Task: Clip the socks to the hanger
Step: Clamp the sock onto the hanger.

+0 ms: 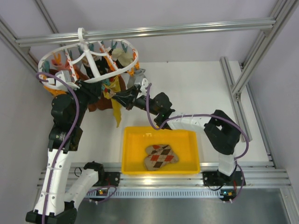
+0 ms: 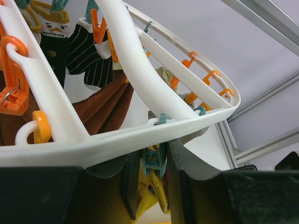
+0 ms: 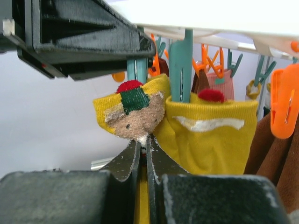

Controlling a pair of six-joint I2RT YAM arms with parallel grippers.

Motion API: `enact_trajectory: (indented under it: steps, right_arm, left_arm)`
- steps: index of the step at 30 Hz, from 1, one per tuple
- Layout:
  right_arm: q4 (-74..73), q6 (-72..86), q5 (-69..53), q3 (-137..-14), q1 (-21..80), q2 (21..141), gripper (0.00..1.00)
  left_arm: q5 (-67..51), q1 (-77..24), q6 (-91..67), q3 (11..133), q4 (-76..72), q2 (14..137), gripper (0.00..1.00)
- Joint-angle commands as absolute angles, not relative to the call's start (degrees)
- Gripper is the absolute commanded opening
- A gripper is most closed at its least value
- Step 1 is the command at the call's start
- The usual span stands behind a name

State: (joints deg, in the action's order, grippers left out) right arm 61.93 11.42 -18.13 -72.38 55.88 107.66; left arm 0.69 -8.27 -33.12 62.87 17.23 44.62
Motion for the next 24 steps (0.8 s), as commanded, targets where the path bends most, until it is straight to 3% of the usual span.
enact_trajectory:
  steps: [1, 13, 17, 24]
  right_arm:
    - [67.1, 12.6, -17.9, -76.3, 56.3, 108.0, 0.0]
    - [66.7, 12.2, -19.2, -77.5, 56.5, 108.8, 0.0]
    - [66.6, 11.7, -19.3, -77.3, 56.4, 108.8, 0.0]
    - [66.3, 11.2, -19.4, -77.0, 55.9, 108.6, 0.0]
  left_arm:
    - [1.8, -7.6, -34.3, 64.2, 13.9, 45.9, 0.0]
    - [1.9, -7.6, -34.8, 64.7, 13.9, 46.0, 0.02]
    - [2.3, -7.6, -35.1, 65.0, 14.8, 45.9, 0.16]
    - [2.5, -7.6, -35.1, 64.9, 14.9, 45.2, 0.52]
